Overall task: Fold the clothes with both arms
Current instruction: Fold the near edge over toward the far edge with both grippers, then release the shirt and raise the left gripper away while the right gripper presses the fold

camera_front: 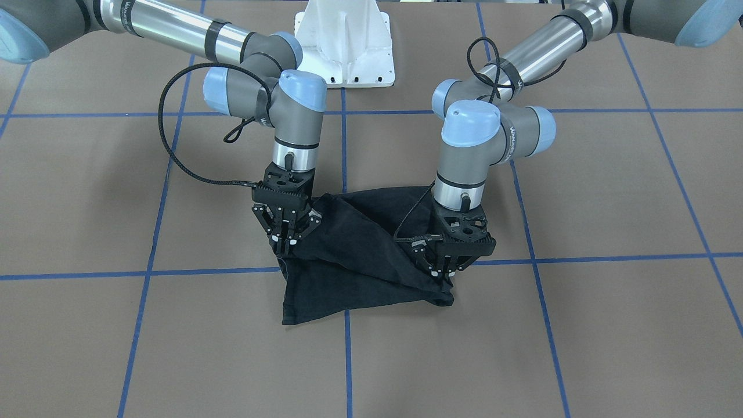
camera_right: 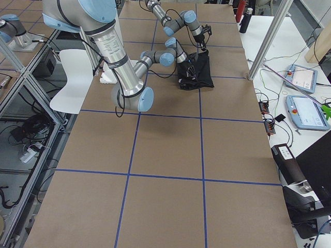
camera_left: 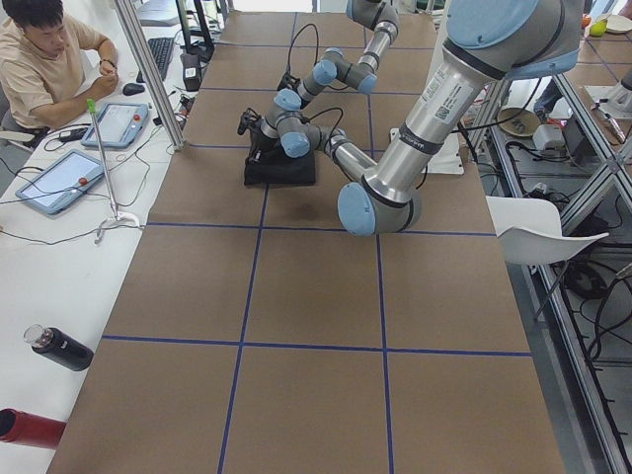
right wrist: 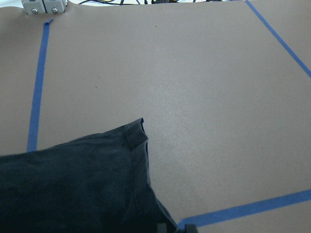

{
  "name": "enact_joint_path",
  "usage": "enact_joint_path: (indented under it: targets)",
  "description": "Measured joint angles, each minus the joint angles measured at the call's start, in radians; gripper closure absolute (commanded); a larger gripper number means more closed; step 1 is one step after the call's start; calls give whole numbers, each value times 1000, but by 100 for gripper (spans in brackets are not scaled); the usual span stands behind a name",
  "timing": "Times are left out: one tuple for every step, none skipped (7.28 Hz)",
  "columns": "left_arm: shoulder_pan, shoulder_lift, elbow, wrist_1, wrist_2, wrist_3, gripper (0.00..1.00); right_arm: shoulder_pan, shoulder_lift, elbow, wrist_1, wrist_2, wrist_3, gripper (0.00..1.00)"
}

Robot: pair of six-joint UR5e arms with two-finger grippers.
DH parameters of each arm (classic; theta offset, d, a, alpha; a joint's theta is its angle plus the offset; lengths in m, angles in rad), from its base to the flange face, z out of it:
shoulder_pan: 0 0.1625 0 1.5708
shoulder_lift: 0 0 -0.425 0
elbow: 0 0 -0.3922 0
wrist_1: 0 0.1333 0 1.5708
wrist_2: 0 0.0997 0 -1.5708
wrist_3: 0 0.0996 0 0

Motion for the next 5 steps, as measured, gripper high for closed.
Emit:
enact_joint_path:
  targets:
    - [-30, 6, -22, -2, -34, 50, 0, 32, 17, 5, 12, 76, -11, 0]
    - [-82, 32, -68, 1, -117, 123, 0, 61, 34, 33, 1, 168, -27, 0]
    - [-143, 90, -131, 2, -217, 228, 0, 75, 52, 74, -41, 221, -40, 0]
    - [-188, 150, -189, 1, -277, 317, 0, 67, 78, 104, -99, 239, -46, 1]
    - [-212, 192, -226, 1, -303, 366, 0, 29, 103, 116, -153, 230, -58, 1]
